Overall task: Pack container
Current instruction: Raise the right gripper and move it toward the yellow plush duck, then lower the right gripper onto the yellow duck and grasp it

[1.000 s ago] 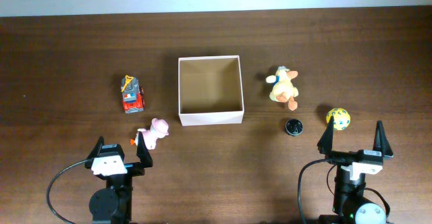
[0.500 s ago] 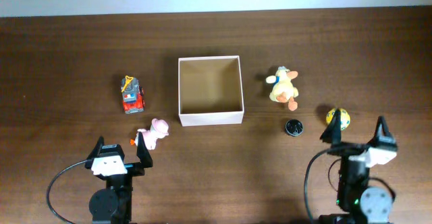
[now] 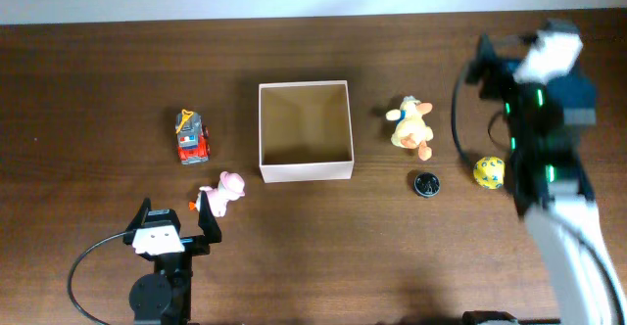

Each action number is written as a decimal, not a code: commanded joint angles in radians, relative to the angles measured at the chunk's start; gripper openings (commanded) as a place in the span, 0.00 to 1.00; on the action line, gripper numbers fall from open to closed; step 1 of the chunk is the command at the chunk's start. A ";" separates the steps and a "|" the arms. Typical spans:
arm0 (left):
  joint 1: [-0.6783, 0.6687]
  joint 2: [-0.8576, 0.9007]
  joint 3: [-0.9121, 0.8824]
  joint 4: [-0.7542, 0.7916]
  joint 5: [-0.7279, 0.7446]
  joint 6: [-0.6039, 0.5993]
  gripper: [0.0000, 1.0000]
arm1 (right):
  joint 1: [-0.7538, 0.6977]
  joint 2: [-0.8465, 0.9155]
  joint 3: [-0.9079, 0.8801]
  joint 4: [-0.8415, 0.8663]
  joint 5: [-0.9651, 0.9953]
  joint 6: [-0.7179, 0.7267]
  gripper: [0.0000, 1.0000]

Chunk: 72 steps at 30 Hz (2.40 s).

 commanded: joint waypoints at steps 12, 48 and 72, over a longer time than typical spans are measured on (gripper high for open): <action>0.006 -0.006 -0.007 0.003 0.011 0.013 0.99 | -0.008 0.389 0.314 -0.243 -0.216 0.008 0.99; 0.006 -0.006 -0.007 0.003 0.011 0.013 0.99 | 0.164 0.627 0.314 -0.562 -0.016 0.023 1.00; 0.006 -0.006 -0.007 0.003 0.011 0.013 0.99 | 0.164 0.708 0.317 -0.594 -0.024 0.055 0.52</action>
